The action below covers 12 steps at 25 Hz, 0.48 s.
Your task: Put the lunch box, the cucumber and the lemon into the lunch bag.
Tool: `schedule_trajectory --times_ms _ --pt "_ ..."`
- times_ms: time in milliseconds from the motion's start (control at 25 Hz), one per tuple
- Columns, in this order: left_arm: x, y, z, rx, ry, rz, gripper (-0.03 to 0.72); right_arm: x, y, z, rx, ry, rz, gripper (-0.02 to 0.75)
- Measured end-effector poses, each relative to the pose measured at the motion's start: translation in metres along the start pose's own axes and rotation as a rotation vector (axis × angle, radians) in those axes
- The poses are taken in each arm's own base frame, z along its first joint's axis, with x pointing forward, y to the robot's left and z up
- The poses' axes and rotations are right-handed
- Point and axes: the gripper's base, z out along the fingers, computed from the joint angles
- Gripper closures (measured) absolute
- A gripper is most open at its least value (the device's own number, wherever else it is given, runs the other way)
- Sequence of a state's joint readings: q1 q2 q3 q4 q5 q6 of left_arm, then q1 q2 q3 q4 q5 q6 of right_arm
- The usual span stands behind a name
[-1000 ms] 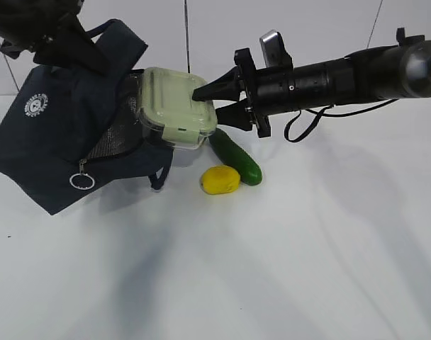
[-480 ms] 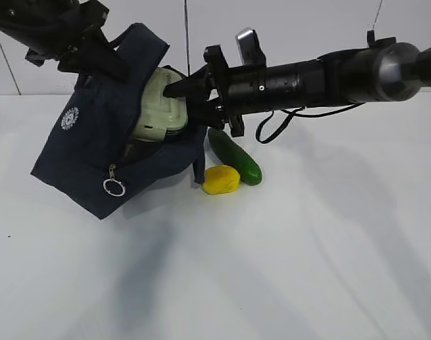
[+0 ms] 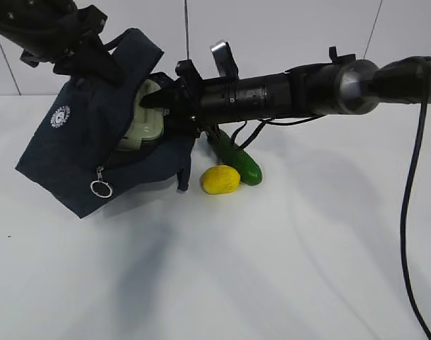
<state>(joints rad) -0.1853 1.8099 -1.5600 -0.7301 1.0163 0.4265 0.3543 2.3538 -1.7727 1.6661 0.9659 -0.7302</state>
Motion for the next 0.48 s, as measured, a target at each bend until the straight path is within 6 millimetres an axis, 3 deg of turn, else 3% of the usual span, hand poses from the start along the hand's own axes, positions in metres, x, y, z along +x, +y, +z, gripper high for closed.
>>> schedule_trajectory --times_ms 320,480 --pt "0.0 0.003 0.0 -0.029 0.004 0.007 0.683 0.011 -0.006 0.028 -0.018 0.028 0.016 0.386" --pt "0.001 0.005 0.0 -0.058 0.016 0.006 0.683 0.013 -0.01 0.031 -0.009 0.025 0.022 0.386"
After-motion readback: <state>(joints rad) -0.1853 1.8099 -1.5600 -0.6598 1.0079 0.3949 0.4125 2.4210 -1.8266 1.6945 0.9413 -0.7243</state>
